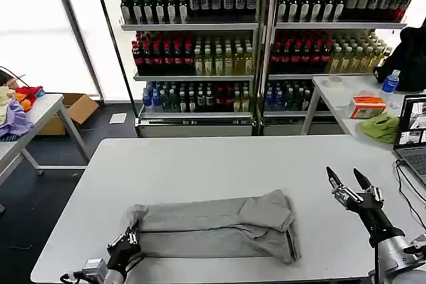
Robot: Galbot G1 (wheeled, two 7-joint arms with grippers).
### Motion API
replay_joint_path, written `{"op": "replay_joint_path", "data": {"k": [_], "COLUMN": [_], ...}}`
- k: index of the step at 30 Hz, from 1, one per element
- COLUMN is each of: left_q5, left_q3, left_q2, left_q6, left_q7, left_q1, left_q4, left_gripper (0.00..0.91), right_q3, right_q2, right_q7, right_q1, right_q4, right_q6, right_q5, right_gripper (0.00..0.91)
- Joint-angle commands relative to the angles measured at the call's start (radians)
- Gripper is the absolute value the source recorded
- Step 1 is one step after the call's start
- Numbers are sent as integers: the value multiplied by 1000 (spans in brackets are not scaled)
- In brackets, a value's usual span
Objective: Fold and organize the clothes.
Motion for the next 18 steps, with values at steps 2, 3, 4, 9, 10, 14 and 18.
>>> {"op": "replay_joint_path", "data": {"k": [2, 3, 4, 9, 10, 14, 18], "left_q5": [-161, -173, -175, -192, -199, -226, -408], "left_q3": [-365, -403, -424, -498, -506, -507, -471], "left_q2": [134, 164, 181, 260, 273, 279, 272], "left_q6": [22, 20, 17, 27, 31, 52, 80], "left_q7": [61, 72, 82, 102, 102, 98, 29], "left_q1": [-26, -27, -28, -31, -31, -26, -70], "left_q4": [70, 89, 121, 185, 183, 129, 1], "left_gripper": [0, 0, 0, 0, 0, 0, 0], "right_q3": [-13, -19, -21, -31, -31, -32, -32], "right_q2": [-7, -7, -7, -11, -11, -9, -6], "right_q7": [2, 5, 7, 7, 6, 8, 13], "right_q1": [30, 34, 36, 44, 44, 43, 42], "right_q4": [1, -2, -3, -6, -7, -10, -6], "right_q6": [-19, -19, -19, -20, -20, -19, -19], "right_q5": [31, 32, 32, 33, 33, 31, 31], "right_gripper": [907, 907, 907, 907, 907, 907, 907]}}
